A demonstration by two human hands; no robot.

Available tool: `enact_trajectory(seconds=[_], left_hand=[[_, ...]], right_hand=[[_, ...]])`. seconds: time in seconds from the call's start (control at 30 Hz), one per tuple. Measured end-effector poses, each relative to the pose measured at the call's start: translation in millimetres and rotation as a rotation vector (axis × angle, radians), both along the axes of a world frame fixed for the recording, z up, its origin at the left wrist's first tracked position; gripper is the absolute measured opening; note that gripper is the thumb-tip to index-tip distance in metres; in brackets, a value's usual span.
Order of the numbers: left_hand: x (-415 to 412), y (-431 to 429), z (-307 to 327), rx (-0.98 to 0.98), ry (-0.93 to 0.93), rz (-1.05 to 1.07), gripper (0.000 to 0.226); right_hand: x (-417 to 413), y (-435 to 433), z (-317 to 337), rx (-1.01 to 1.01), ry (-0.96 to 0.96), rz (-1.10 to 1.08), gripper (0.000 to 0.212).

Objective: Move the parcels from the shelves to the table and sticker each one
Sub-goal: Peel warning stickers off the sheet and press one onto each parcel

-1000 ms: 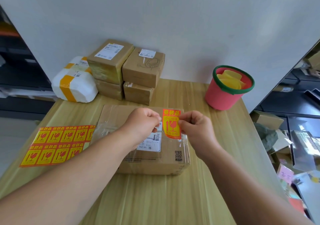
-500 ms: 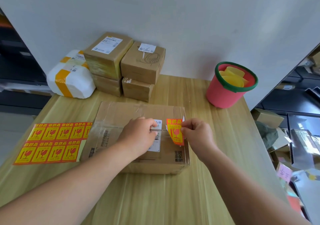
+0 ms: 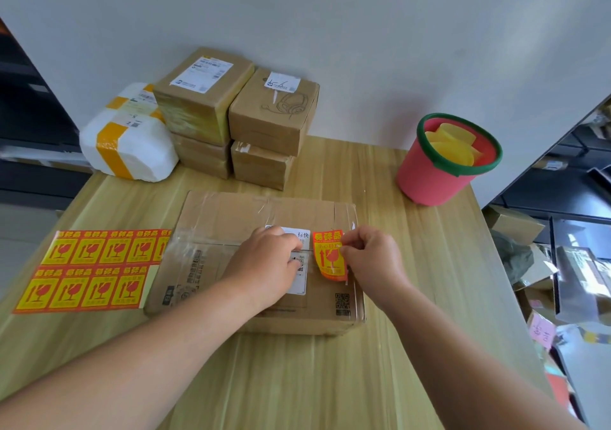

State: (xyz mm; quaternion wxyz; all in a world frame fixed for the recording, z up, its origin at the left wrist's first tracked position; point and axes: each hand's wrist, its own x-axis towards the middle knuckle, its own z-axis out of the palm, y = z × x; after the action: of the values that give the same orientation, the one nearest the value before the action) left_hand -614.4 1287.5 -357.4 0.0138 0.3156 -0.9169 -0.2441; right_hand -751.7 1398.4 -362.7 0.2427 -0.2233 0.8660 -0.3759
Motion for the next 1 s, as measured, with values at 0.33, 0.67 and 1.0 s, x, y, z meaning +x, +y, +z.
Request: enact_trajectory(seconds=[0.33,0.67,1.0], left_hand=[[-8,5,0,0.004,0.035,-0.013,0.028],[-12,7,3,-0.005,0.021,-0.013,0.029],[-16,9,3,-0.075,0.142,0.010,0.032]], right_hand=[[2,0,-2,0.082,0.060,0.057,0.018],[11,1,-4,0.171,0.335,0.179,0.013],[-4,19,-14,-0.007,0.530,0.226,0.022]])
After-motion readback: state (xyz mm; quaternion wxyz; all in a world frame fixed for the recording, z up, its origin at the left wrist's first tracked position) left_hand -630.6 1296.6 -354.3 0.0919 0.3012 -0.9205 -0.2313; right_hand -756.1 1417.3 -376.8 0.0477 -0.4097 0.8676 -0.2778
